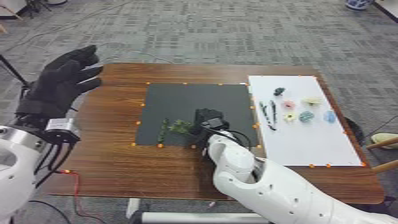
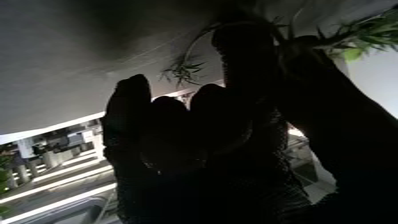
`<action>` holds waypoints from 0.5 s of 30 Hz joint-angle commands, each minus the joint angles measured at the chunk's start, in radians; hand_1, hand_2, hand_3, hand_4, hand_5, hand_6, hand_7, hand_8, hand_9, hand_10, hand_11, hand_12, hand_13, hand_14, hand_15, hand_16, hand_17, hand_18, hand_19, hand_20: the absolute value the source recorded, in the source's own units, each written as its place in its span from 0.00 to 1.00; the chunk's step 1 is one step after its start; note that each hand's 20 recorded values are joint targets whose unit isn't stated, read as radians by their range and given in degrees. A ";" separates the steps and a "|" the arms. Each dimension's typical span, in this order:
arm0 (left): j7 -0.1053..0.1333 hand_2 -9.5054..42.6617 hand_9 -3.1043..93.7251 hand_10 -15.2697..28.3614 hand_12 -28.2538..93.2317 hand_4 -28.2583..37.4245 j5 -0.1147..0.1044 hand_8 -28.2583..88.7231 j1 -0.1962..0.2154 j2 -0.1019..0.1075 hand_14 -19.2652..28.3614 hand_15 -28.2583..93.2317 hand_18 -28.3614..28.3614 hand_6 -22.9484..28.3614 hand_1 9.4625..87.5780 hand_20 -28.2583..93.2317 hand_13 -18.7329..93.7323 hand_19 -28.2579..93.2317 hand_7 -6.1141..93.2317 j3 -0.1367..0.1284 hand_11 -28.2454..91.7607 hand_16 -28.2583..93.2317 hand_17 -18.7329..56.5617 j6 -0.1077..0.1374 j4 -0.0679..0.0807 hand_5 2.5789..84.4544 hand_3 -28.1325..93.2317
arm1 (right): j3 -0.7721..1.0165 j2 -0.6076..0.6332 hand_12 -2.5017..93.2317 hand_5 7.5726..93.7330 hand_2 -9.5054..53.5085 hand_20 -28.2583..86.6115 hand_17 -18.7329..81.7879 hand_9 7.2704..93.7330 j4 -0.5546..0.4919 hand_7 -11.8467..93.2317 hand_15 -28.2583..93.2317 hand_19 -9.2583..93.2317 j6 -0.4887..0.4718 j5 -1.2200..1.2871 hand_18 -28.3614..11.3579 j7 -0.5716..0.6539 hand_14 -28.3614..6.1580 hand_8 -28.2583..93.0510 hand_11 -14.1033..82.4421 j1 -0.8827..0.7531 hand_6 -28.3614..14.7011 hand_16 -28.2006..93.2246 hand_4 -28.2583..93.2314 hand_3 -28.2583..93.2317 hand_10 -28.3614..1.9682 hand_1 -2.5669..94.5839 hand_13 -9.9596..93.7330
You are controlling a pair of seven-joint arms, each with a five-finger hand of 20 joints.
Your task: Arrange flowers
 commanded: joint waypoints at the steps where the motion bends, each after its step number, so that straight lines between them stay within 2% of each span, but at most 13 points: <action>1: -0.011 0.09 0.20 0.56 0.39 0.02 -0.003 0.15 -0.036 0.014 0.67 0.59 0.83 0.47 0.21 0.32 0.24 0.55 0.30 0.029 0.42 0.19 0.11 -0.018 0.004 0.24 0.79 | 0.010 -0.056 0.62 0.89 0.03 0.67 0.46 0.83 0.045 0.48 0.93 0.86 -0.052 -0.003 0.13 0.018 0.39 0.43 0.83 0.000 0.66 0.65 0.07 0.98 0.54 0.37 0.74; 3: -0.011 0.09 0.20 0.56 0.39 0.02 -0.004 0.15 -0.046 0.017 0.67 0.59 0.83 0.48 0.21 0.32 0.24 0.55 0.30 0.043 0.42 0.19 0.11 -0.020 0.008 0.24 0.79 | 0.007 -0.061 0.62 0.90 0.06 0.67 0.46 0.83 0.053 0.47 0.93 0.86 -0.062 0.001 0.13 0.027 0.39 0.43 0.83 0.004 0.67 0.65 0.07 0.98 0.54 0.37 0.75; 7: -0.014 0.09 0.20 0.56 0.39 0.02 -0.004 0.15 -0.048 0.018 0.67 0.59 0.83 0.47 0.21 0.32 0.24 0.55 0.30 0.046 0.42 0.19 0.11 -0.021 0.008 0.24 0.79 | 0.014 -0.080 0.61 0.92 0.10 0.66 0.47 0.85 0.064 0.45 0.93 0.86 -0.094 0.004 0.13 0.040 0.39 0.43 0.83 0.005 0.67 0.64 0.08 0.99 0.55 0.34 0.76; 10: -0.014 0.09 0.20 0.57 0.39 0.02 -0.004 0.15 -0.051 0.018 0.67 0.59 0.83 0.47 0.21 0.32 0.24 0.55 0.30 0.050 0.42 0.19 0.11 -0.019 0.010 0.24 0.79 | 0.016 -0.087 0.61 0.94 0.20 0.66 0.48 0.88 0.064 0.43 0.93 0.87 -0.099 0.002 0.13 0.049 0.40 0.42 0.82 0.002 0.68 0.64 0.10 0.99 0.56 0.31 0.78; 13: -0.015 0.09 0.20 0.56 0.39 0.02 -0.004 0.15 -0.057 0.020 0.67 0.59 0.83 0.47 0.21 0.32 0.24 0.55 0.30 0.054 0.42 0.19 0.11 -0.020 0.013 0.24 0.79 | 0.029 -0.092 0.62 0.96 0.28 0.65 0.48 0.89 0.061 0.44 0.93 0.88 -0.136 0.008 0.12 0.048 0.41 0.35 0.81 -0.004 0.69 0.64 0.12 0.98 0.57 0.28 0.79; 15: -0.015 0.09 0.20 0.56 0.39 0.02 -0.004 0.15 -0.055 0.018 0.67 0.59 0.83 0.47 0.21 0.32 0.24 0.55 0.30 0.052 0.42 0.19 0.11 -0.017 0.011 0.24 0.79 | 0.023 -0.083 0.63 0.96 0.29 0.65 0.48 0.89 0.058 0.47 0.93 0.88 -0.116 0.006 0.12 0.047 0.41 0.22 0.81 -0.004 0.69 0.65 0.11 0.96 0.57 0.28 0.79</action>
